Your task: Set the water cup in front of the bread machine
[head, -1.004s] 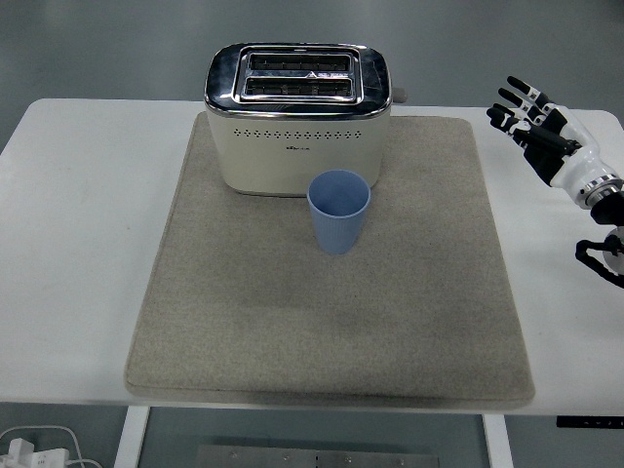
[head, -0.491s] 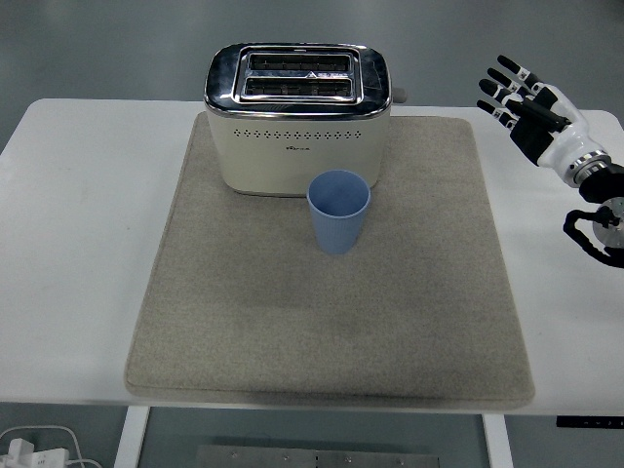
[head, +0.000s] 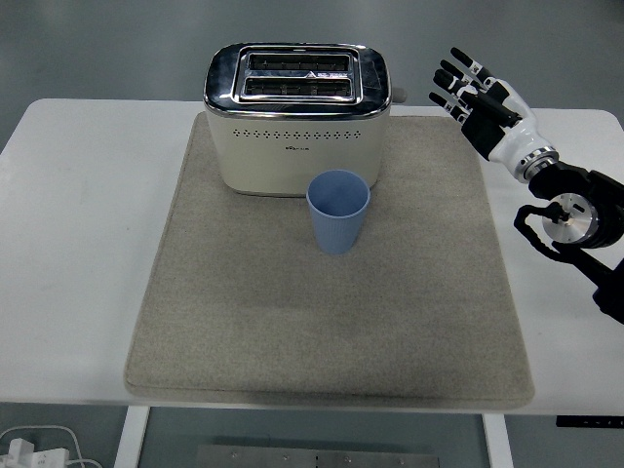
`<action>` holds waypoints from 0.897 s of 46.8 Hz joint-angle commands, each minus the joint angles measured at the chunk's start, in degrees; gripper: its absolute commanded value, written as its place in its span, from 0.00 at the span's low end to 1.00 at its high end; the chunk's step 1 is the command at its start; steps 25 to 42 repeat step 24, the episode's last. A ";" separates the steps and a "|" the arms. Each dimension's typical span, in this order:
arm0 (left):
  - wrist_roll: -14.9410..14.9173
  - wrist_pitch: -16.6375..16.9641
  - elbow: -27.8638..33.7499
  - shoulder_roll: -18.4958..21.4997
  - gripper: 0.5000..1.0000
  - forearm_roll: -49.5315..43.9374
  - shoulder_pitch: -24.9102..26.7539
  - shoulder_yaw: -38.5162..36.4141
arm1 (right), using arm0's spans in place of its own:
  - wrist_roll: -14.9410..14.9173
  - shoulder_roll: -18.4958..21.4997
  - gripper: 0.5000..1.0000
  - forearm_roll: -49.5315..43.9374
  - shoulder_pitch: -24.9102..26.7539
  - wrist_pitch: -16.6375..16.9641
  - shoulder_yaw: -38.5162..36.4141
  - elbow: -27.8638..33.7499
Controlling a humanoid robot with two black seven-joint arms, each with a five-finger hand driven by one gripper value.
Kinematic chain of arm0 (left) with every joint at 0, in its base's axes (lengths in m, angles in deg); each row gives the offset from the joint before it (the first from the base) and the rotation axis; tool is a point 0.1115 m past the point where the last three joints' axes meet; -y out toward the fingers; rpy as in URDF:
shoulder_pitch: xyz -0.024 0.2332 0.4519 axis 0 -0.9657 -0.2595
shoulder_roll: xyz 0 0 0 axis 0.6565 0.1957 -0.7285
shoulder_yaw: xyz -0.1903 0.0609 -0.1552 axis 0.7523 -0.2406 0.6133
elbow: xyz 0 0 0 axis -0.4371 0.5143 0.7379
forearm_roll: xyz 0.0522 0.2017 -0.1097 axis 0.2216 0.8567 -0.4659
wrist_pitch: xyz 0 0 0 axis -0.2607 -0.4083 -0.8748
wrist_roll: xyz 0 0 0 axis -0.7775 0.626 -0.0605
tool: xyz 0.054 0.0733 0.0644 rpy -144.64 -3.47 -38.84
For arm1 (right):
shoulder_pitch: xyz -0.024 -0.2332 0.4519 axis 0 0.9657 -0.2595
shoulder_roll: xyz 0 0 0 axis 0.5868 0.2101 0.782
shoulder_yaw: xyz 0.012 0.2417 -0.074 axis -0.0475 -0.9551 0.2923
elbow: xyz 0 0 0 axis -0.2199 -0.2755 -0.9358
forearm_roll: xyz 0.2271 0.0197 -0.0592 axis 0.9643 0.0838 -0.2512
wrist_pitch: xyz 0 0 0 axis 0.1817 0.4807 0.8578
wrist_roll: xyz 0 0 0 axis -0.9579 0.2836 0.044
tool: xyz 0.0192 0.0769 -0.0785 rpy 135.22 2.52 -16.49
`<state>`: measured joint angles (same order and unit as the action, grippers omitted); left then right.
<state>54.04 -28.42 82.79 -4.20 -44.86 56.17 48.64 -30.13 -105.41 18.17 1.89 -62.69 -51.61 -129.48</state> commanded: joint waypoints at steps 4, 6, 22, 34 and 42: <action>0.00 -0.04 0.10 0.00 1.00 0.00 0.00 0.00 | 0.10 2.33 0.86 0.07 -1.61 0.56 0.14 5.44; 0.00 -0.04 0.10 0.00 1.00 0.00 0.00 0.00 | 0.10 2.60 0.86 -0.02 -1.78 0.56 0.31 6.50; 0.00 -0.04 -0.08 0.00 1.00 0.00 0.00 0.00 | 0.10 4.80 0.86 -0.02 -3.10 4.08 0.84 12.48; 0.00 -0.04 -0.08 0.00 1.00 0.00 0.00 0.00 | 0.01 4.88 0.86 -0.02 -3.10 4.08 0.84 12.65; 0.00 -0.04 -0.08 0.00 1.00 0.00 0.00 0.00 | 0.01 4.88 0.86 -0.02 -3.10 4.08 0.84 12.65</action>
